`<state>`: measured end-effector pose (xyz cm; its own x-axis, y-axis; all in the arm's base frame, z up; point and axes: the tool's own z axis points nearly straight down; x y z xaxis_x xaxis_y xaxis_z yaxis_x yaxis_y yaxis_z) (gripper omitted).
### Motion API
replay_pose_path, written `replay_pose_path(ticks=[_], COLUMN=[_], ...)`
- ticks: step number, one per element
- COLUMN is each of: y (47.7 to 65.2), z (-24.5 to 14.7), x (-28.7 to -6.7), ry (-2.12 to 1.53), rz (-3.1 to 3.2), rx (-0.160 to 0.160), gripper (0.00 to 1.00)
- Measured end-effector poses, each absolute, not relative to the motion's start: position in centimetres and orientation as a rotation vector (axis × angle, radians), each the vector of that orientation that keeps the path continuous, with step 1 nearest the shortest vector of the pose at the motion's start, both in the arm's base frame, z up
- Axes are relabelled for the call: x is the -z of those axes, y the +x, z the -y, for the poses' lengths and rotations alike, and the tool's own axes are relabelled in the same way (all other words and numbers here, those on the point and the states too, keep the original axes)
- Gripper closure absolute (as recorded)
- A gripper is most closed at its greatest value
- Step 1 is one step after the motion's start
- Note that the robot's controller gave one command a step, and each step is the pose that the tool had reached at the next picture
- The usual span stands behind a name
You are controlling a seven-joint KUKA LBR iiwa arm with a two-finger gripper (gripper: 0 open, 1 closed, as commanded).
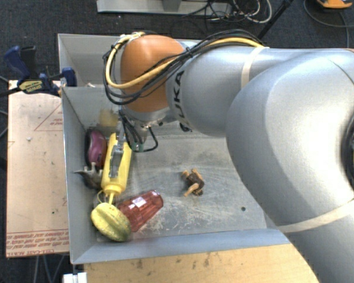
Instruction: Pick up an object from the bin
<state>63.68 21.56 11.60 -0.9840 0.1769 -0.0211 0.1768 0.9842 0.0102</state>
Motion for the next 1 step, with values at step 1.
replay_pose_path(ticks=[1], y=[62.88], z=[-22.24], x=[-9.92], ry=[0.221], rz=[-3.129], rx=[-0.008], gripper=[0.0])
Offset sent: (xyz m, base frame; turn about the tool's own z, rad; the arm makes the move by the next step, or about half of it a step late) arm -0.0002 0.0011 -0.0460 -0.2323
